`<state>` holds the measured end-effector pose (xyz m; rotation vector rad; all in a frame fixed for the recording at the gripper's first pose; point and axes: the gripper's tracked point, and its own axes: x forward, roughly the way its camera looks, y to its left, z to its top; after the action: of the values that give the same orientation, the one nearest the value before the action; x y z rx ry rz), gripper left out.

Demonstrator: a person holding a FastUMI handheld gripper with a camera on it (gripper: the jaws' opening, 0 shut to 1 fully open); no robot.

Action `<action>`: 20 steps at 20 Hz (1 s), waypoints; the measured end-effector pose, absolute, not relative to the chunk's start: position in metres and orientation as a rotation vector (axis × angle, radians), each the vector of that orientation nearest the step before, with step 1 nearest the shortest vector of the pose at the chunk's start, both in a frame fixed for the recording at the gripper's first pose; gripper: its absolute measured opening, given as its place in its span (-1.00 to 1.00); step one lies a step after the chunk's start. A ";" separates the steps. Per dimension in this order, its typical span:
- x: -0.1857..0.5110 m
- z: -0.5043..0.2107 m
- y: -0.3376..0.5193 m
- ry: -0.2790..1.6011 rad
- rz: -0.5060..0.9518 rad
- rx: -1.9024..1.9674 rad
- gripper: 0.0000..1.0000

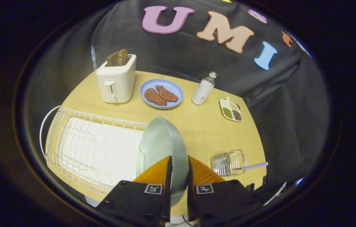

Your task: Take the plate from the dish rack, then take the spoon from the basket and place it into the plate.

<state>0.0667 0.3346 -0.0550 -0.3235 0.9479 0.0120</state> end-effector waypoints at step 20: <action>0.080 0.026 0.294 0.903 0.091 0.079 -0.65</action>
<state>0.0803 0.2941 0.0263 0.0785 0.9028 0.0908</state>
